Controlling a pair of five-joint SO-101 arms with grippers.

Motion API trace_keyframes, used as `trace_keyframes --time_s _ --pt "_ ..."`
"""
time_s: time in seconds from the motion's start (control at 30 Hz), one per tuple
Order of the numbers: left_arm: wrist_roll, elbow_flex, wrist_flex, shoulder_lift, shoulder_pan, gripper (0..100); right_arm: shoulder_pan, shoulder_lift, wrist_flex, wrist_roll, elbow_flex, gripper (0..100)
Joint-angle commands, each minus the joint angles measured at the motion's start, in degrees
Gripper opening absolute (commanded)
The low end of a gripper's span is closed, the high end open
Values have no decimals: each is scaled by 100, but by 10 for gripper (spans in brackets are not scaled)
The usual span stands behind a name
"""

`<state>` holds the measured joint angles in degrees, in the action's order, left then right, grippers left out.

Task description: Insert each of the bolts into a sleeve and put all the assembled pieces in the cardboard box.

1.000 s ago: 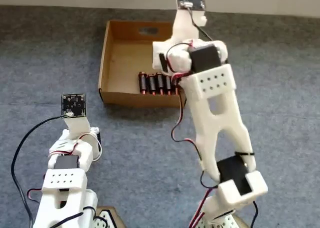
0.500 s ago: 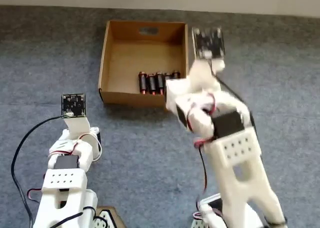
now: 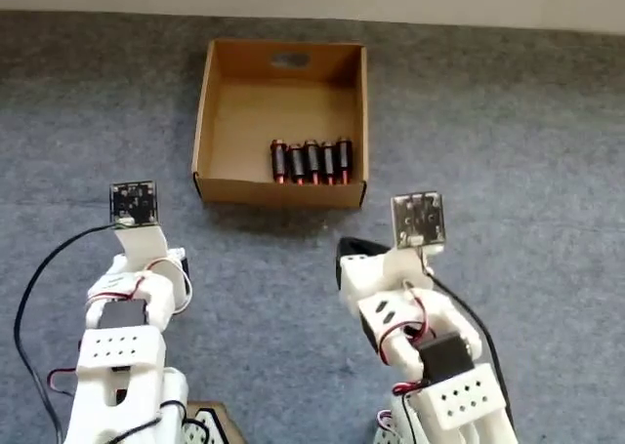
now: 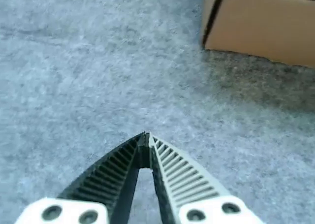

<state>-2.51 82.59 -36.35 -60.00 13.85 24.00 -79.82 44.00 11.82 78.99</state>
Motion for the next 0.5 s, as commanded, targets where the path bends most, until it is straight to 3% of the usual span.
trace_keyframes --time_s 0.0,0.27,0.47 --pt "44 -286 -404 -884 356 7 -31 -207 -251 -62 409 17" --pt "325 1103 -1371 -4541 426 11 -31 -224 -391 -62 1218 17" --pt "457 971 -1635 -4004 40 11 -31 -224 -400 -62 1578 17"
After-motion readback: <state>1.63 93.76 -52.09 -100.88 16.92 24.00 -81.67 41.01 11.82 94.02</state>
